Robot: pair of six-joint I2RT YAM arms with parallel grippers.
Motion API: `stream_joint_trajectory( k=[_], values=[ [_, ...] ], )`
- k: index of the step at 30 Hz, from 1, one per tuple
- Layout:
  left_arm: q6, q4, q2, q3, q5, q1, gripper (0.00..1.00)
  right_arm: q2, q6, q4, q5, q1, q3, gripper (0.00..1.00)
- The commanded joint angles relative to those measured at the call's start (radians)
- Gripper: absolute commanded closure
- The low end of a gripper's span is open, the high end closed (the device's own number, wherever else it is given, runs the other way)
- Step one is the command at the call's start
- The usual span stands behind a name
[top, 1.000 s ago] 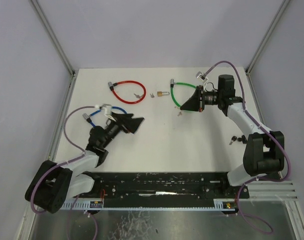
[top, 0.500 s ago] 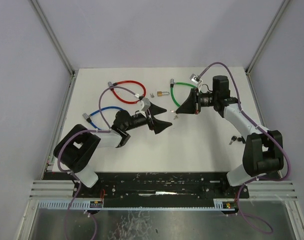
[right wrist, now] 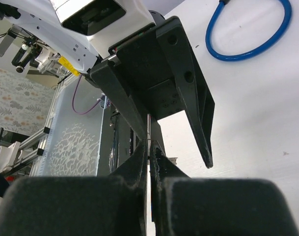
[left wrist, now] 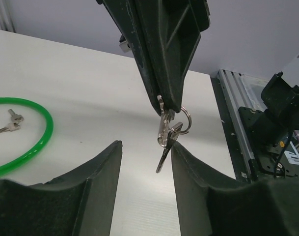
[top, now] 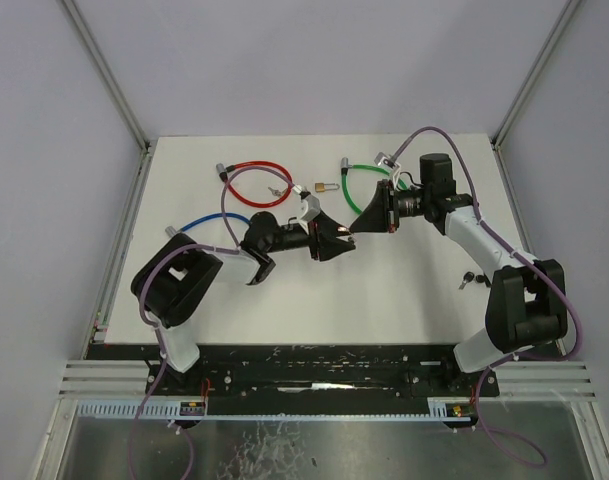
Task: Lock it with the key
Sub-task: Place the key at the center of the board.
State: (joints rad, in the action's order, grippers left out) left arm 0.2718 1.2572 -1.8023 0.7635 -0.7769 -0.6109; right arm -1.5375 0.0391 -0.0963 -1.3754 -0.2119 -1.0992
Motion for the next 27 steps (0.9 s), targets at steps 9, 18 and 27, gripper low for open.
stream_joint_trajectory(
  k=[9, 18, 27],
  values=[
    [0.082, 0.138, -0.026, 0.030, -0.111, -0.010, 0.75, -0.012, -0.058, -0.048, -0.025, -0.012, -0.059, 1.00],
    [0.121, 0.165, -0.028, 0.028, -0.138, -0.009, 0.88, -0.016, -0.070, -0.065, -0.019, -0.014, -0.064, 1.00],
    [0.069, 0.102, 0.005, -0.006, -0.090, -0.005, 1.00, -0.017, -0.145, -0.152, -0.020, -0.016, -0.088, 0.77]
  ],
)
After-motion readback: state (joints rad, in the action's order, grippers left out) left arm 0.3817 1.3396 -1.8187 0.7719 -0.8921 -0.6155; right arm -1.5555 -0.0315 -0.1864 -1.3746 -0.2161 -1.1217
